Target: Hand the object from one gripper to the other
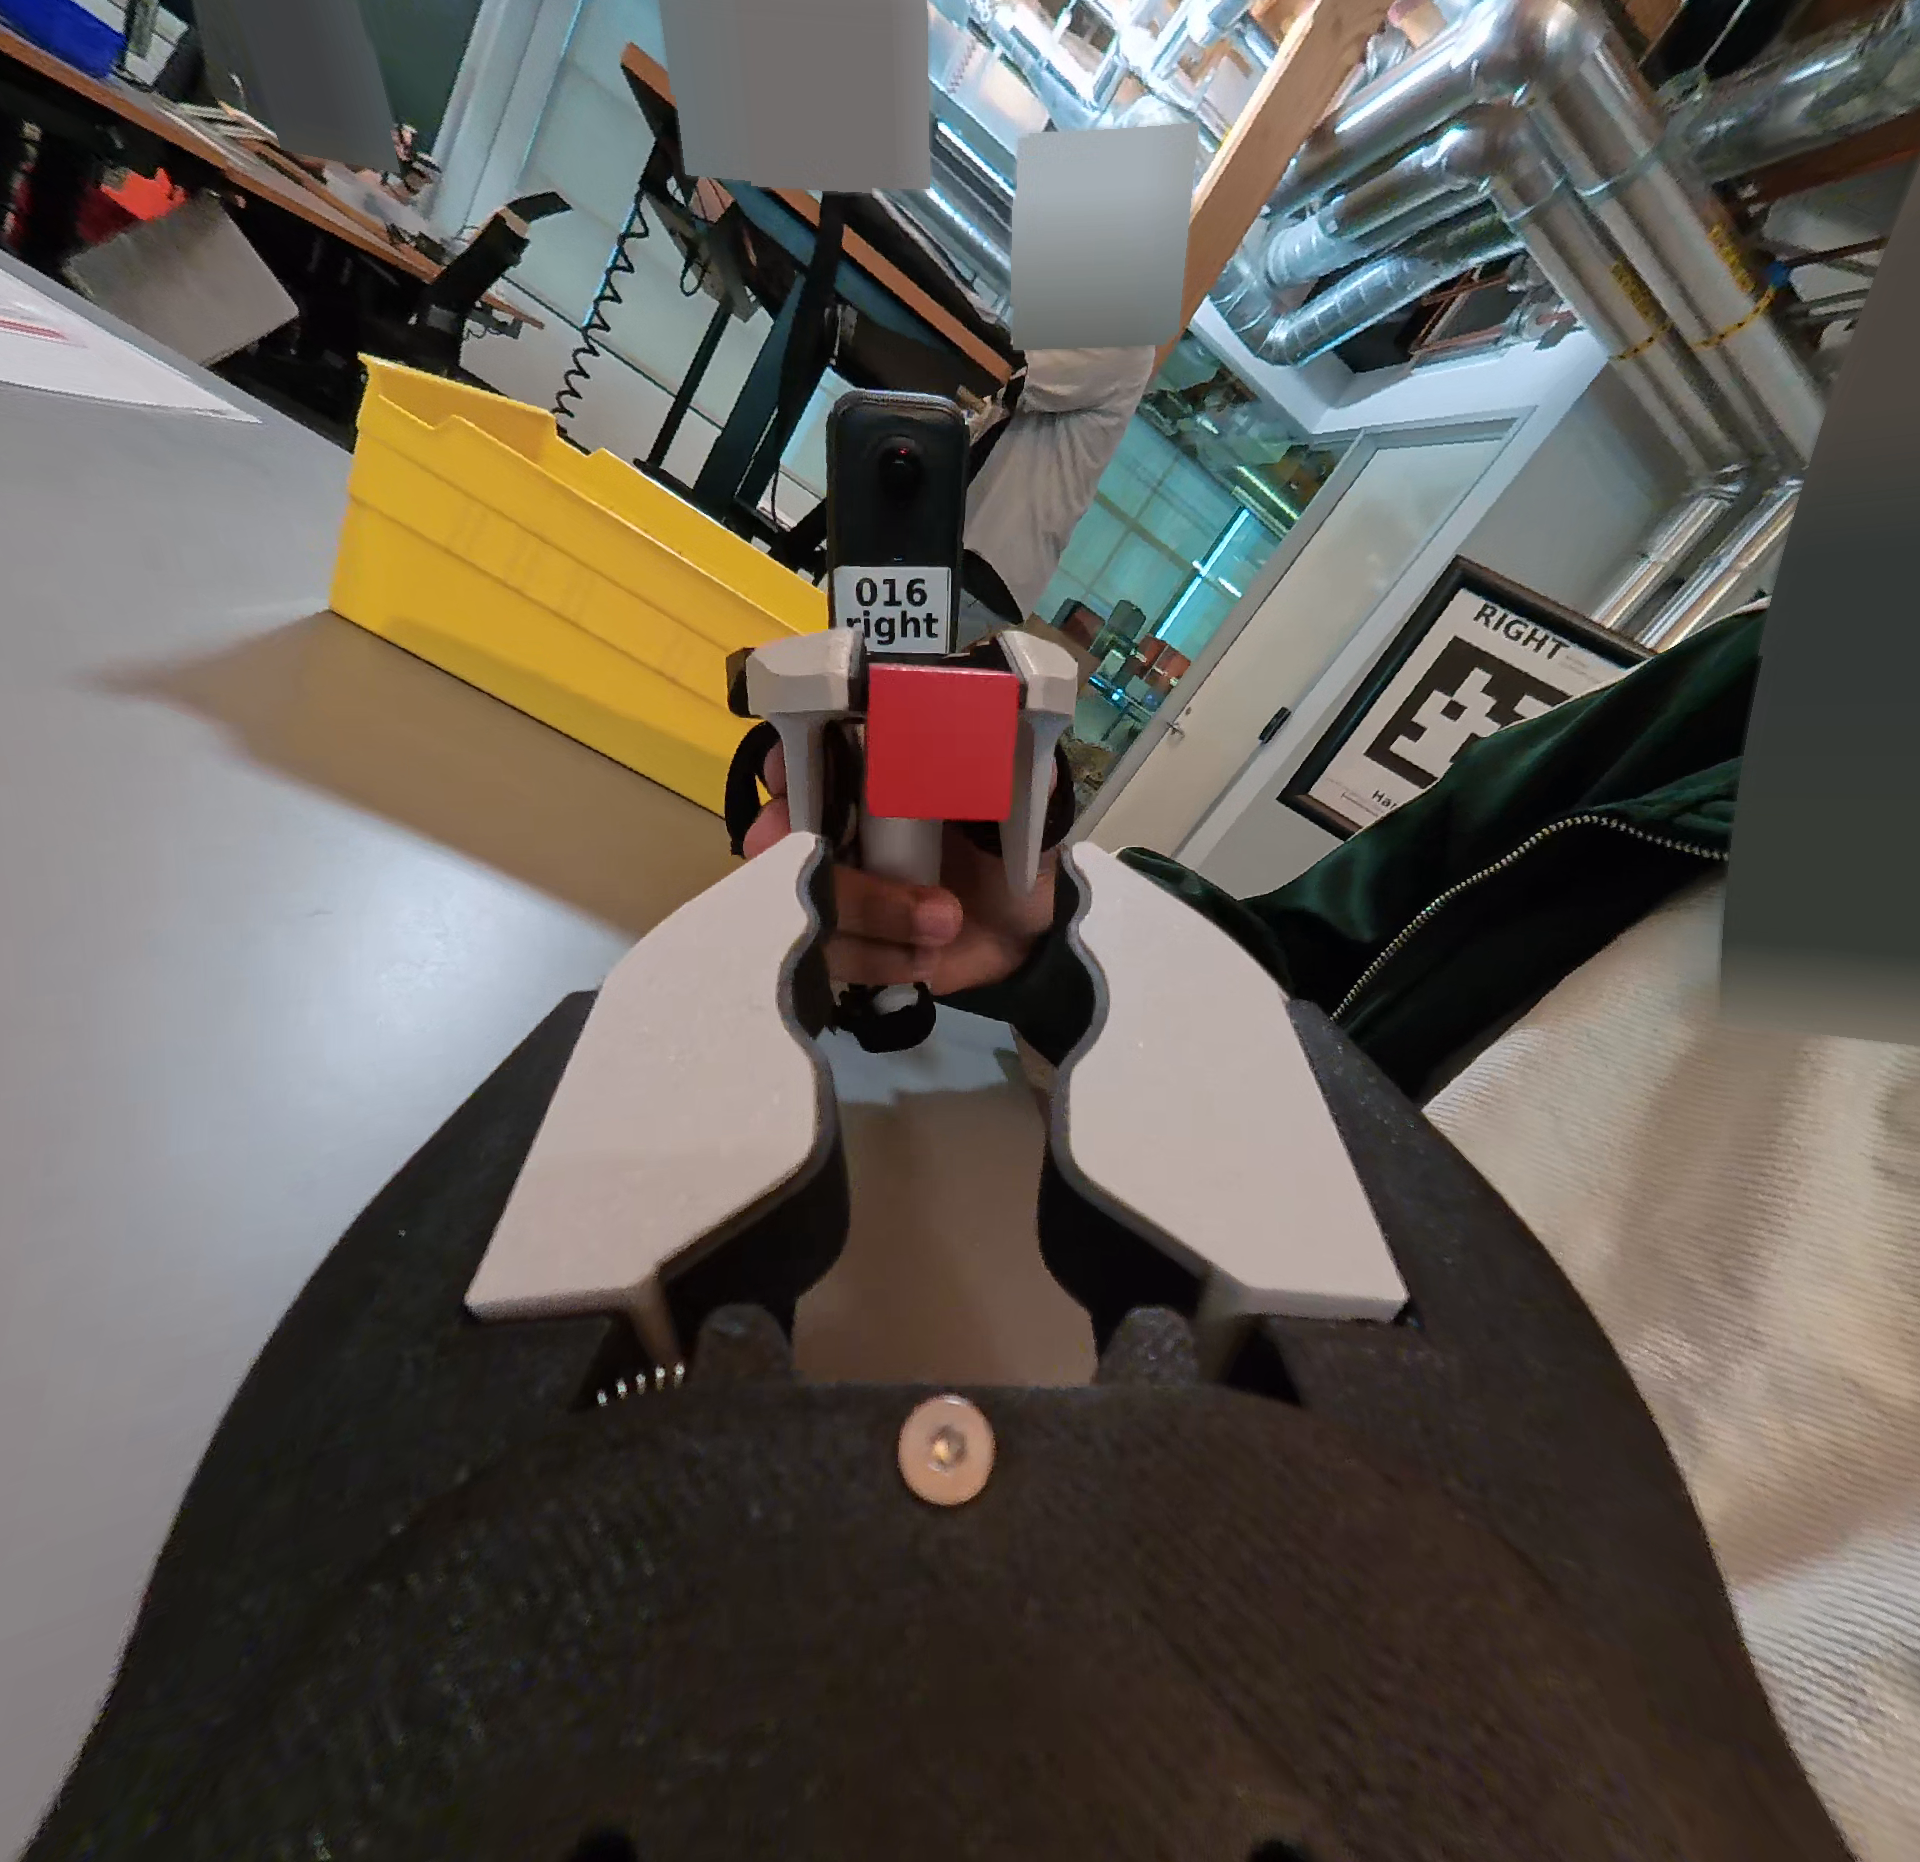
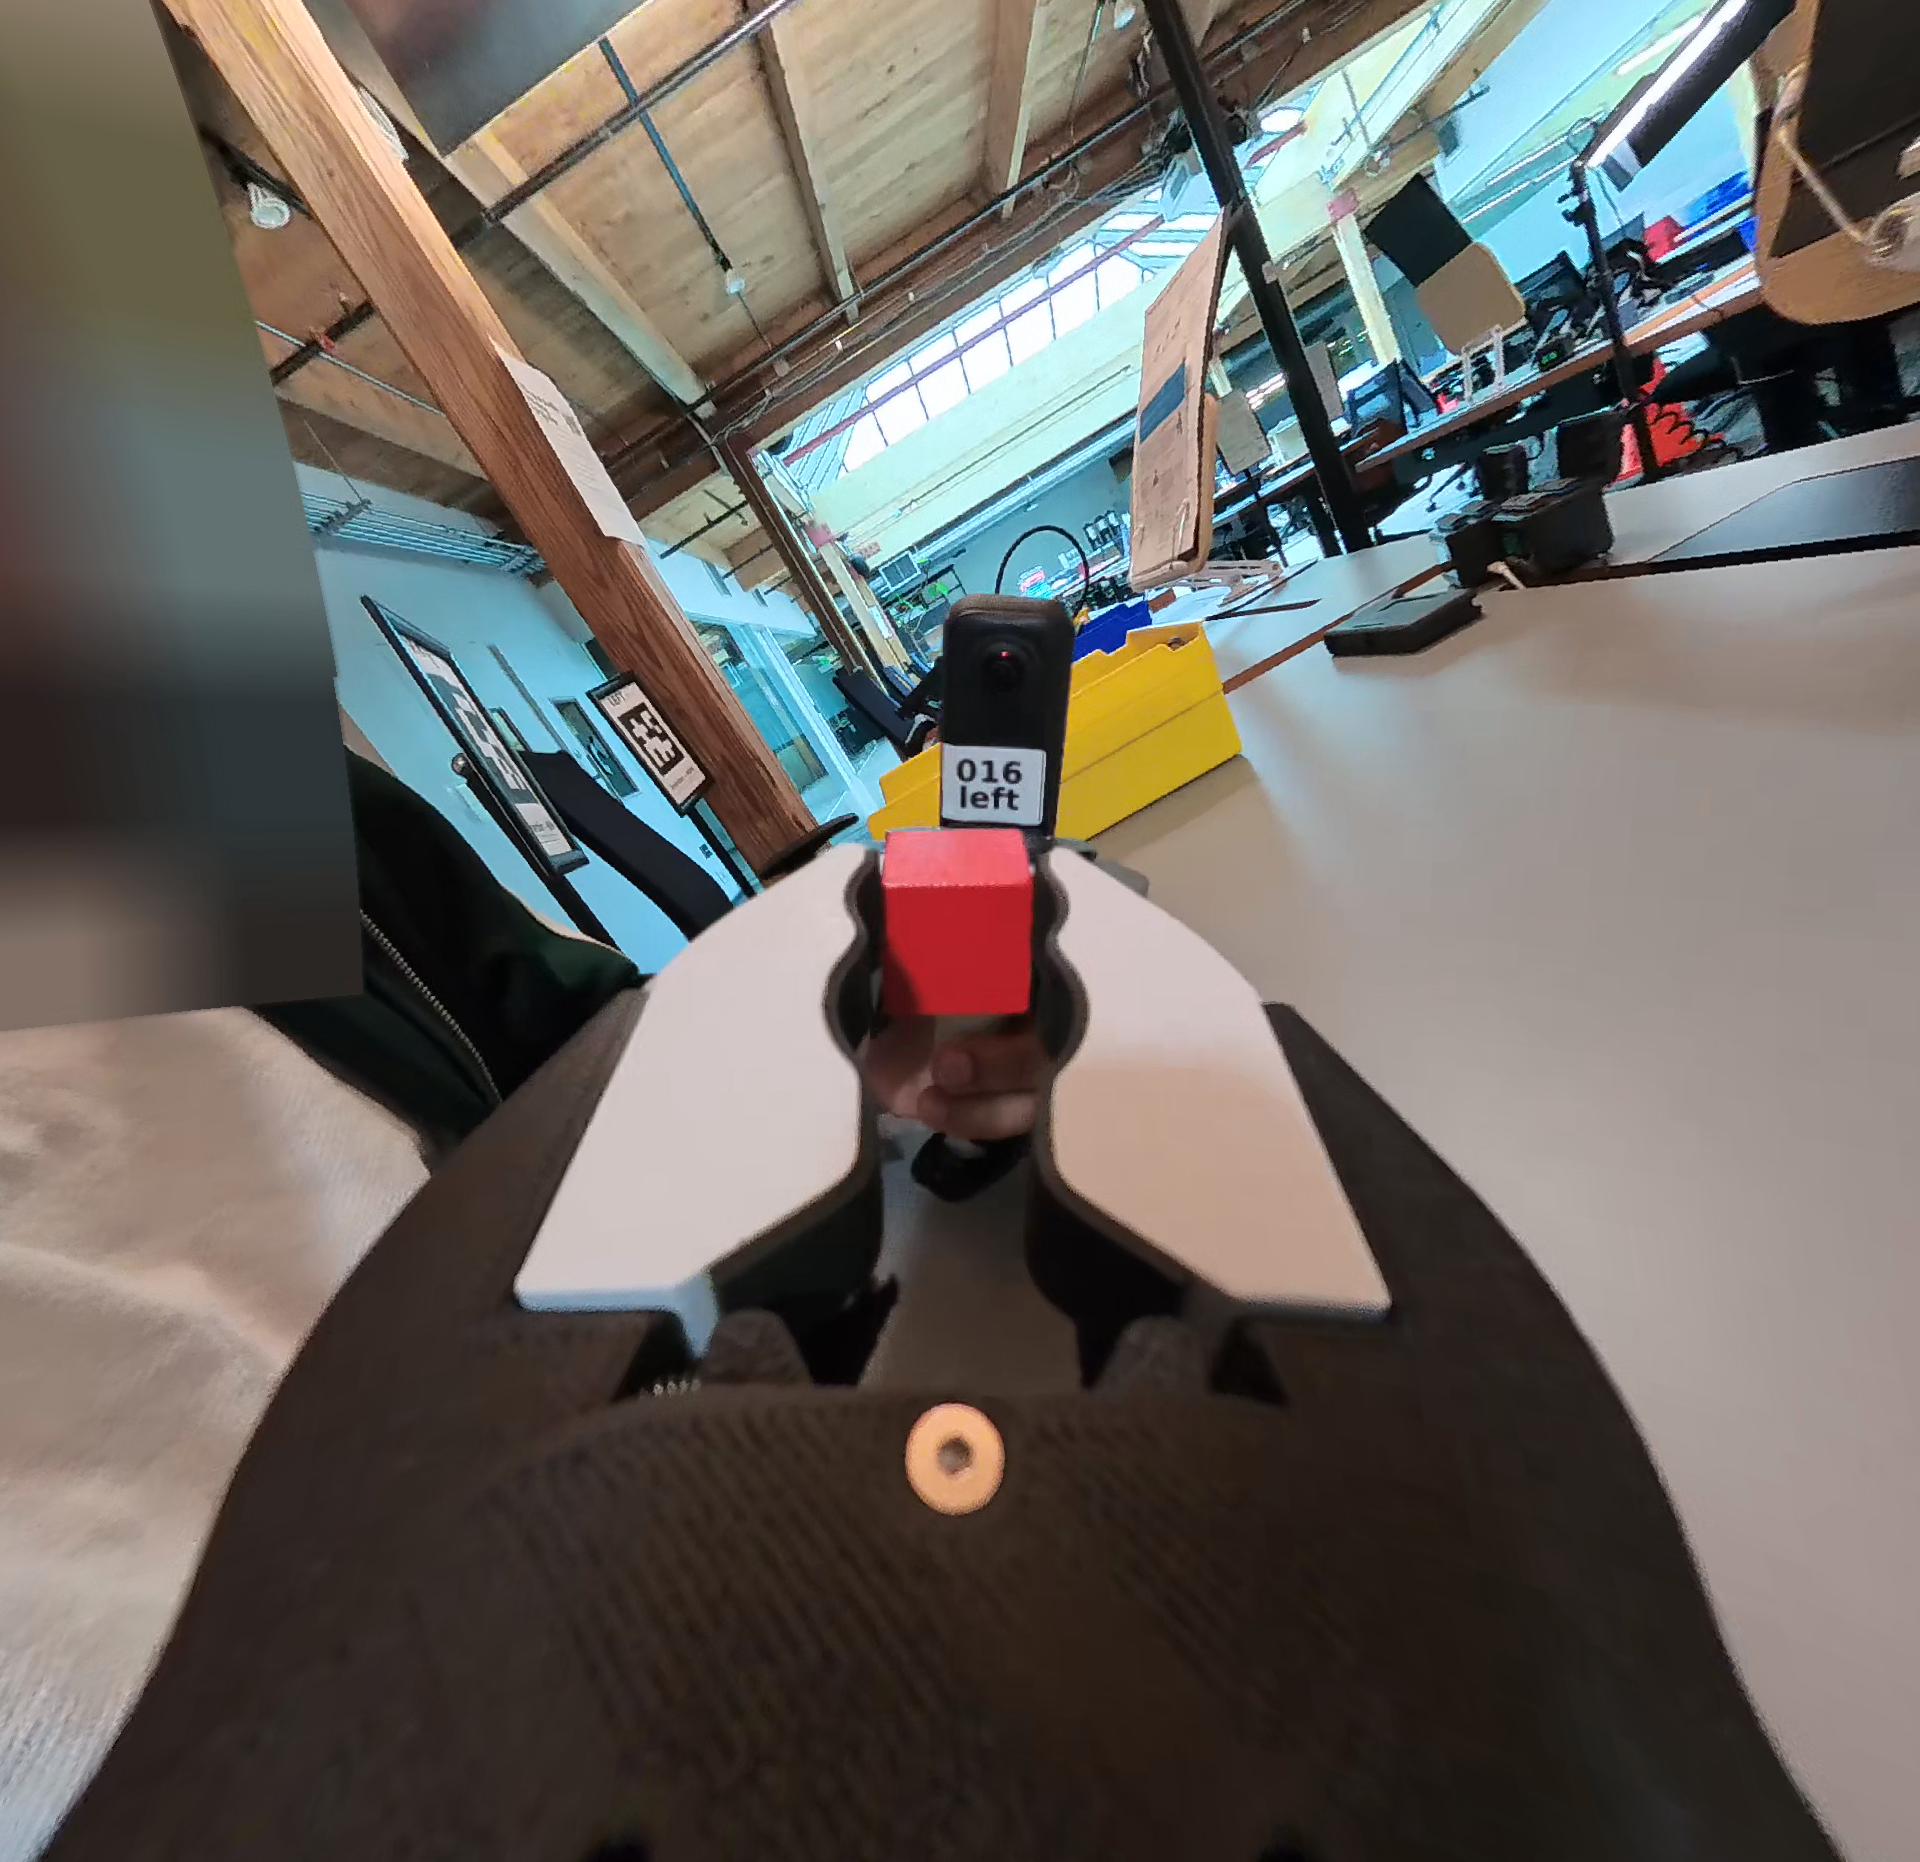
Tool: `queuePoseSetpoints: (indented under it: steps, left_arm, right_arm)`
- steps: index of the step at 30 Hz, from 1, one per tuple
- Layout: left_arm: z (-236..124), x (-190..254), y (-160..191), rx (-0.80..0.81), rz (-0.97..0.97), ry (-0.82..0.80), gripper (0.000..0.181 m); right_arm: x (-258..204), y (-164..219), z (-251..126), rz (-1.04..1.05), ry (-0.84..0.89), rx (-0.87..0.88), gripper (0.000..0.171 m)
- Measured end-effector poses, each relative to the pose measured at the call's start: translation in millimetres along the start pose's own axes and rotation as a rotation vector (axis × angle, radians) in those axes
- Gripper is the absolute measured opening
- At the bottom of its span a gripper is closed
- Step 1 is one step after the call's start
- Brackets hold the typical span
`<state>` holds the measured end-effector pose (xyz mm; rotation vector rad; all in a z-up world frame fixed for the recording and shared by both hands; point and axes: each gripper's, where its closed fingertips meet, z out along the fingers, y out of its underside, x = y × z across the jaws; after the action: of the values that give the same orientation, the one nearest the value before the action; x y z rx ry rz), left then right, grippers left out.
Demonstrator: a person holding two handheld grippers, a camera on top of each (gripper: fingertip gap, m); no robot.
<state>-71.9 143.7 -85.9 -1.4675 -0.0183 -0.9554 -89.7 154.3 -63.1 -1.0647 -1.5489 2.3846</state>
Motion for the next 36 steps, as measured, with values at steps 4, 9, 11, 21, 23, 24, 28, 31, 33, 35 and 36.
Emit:
queuePoseSetpoints:
  steps: [4, 9, 11, 21, 23, 24, 28, 31, 33, 35, 36]
  left_arm:
    - [-1, 0, -3, 0.029, -0.061, 0.022, 0.037]
    - [-5, -2, -8, 0.059, -0.072, 0.020, 0.036]
    - [-5, -2, -8, 0.059, -0.084, 0.025, 0.036]
    - [-6, -3, -10, 0.071, -0.102, 0.028, 0.035]
    - [-7, -3, -10, 0.073, -0.102, 0.026, 0.034]
    - [-7, -3, -10, 0.072, -0.099, 0.024, 0.034]
    - [-7, -4, -10, 0.073, -0.103, 0.023, 0.034]
    - [-7, -4, -10, 0.071, -0.104, 0.022, 0.034]
    - [-7, -4, -10, 0.072, -0.104, 0.020, 0.034]
    - [-7, -4, -10, 0.074, -0.107, 0.020, 0.034]
    - [-7, -4, -10, 0.075, -0.108, 0.021, 0.034]
  right_arm:
    - [0, 0, 0, -0.024, 0.014, -0.008, 0.028]
    - [1, 3, 1, -0.015, 0.012, -0.025, 0.028]
    - [1, 5, 2, -0.025, 0.019, -0.034, 0.028]
    - [2, 11, 4, -0.017, 0.024, -0.069, 0.028]
    - [2, 11, 5, -0.014, 0.024, -0.070, 0.028]
    - [2, 11, 5, -0.011, 0.023, -0.070, 0.028]
    - [3, 11, 4, -0.002, 0.025, -0.067, 0.028]
    - [3, 11, 4, 0.002, 0.027, -0.068, 0.028]
    - [4, 11, 4, 0.005, 0.027, -0.069, 0.028]
    - [4, 12, 4, 0.004, 0.028, -0.071, 0.028]
    - [4, 12, 4, 0.004, 0.028, -0.070, 0.028]
